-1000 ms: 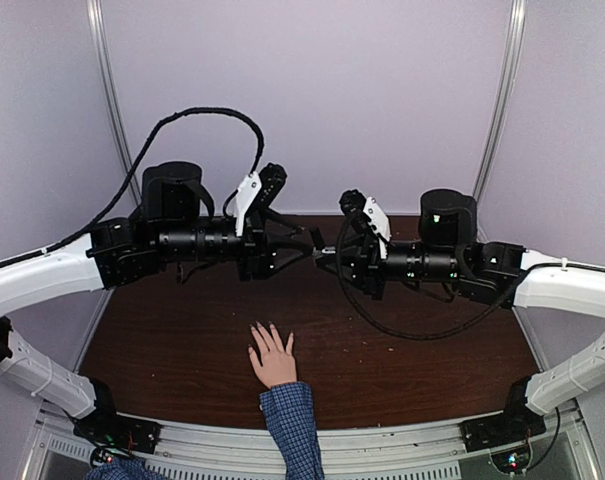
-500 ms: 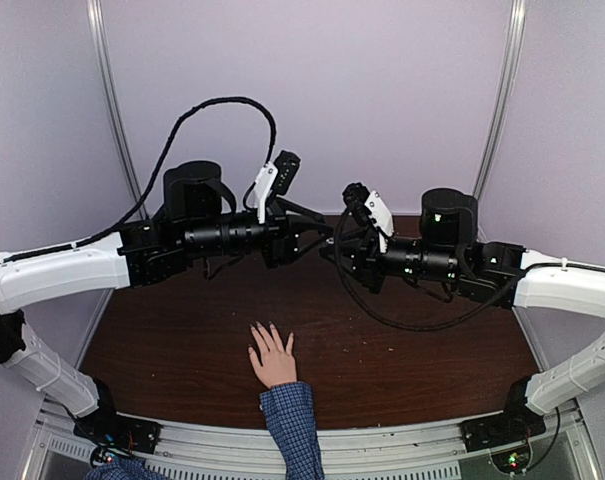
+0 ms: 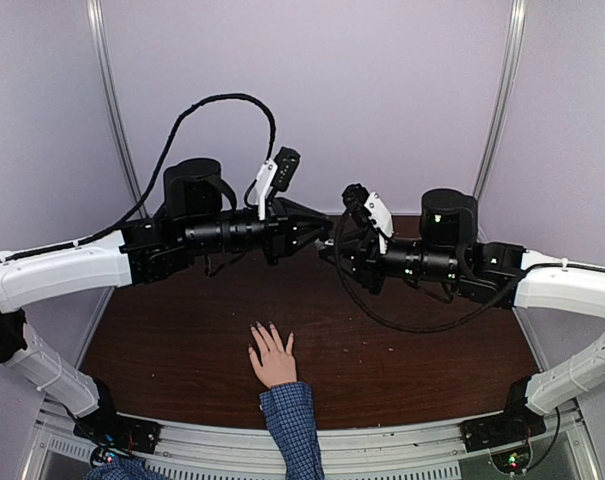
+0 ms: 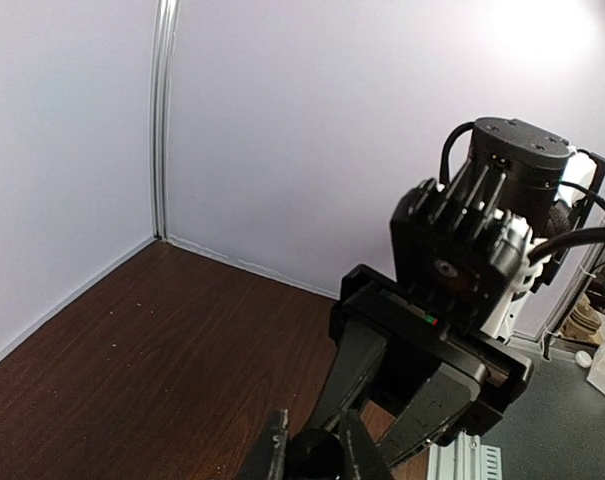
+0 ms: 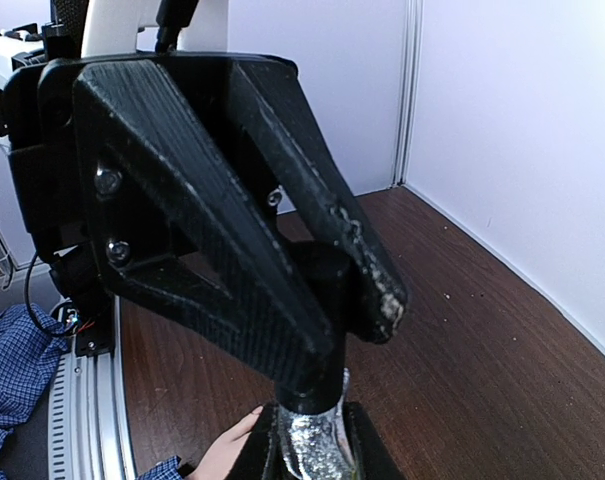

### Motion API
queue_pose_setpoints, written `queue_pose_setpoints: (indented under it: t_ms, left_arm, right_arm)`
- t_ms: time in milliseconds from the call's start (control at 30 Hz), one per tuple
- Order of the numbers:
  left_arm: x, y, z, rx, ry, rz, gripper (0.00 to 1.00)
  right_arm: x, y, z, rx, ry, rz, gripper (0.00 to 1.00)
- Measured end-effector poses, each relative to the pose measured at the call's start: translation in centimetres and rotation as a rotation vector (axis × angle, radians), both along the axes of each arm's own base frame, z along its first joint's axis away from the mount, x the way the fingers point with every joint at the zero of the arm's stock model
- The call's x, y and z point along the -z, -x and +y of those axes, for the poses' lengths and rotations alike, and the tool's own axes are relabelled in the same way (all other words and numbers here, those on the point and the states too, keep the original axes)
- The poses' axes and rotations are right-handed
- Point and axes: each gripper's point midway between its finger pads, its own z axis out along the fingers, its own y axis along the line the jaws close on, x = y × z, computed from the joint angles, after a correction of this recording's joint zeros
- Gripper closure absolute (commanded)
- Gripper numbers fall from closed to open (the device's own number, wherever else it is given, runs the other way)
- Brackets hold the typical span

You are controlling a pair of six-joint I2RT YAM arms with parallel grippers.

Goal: Paint the nails
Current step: Screw the nail polish bottle cap onto the nail polish bottle.

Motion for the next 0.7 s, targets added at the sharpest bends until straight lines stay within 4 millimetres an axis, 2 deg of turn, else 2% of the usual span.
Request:
queue_pose_setpoints:
  t_ms: [167, 400, 700]
  left_arm:
    - [-0.1, 0.4, -0.1, 0.033, 0.003, 0.000, 0.93]
    - [-0.7, 1.8, -0.3, 0.117, 0.041, -0.022, 0.95]
    - [-1.6, 5.3, -0.4, 0.362, 0.066, -0.072, 0.95]
  right_arm:
    - [-0.1, 0.6, 0.1, -0.033, -0.002, 0.001, 1.00]
    - [-1.0, 1.9, -0.3, -0.088, -0.017, -0.001, 1.00]
    - [-1.9, 4.9, -0.3, -0.286, -0.045, 0.020, 1.00]
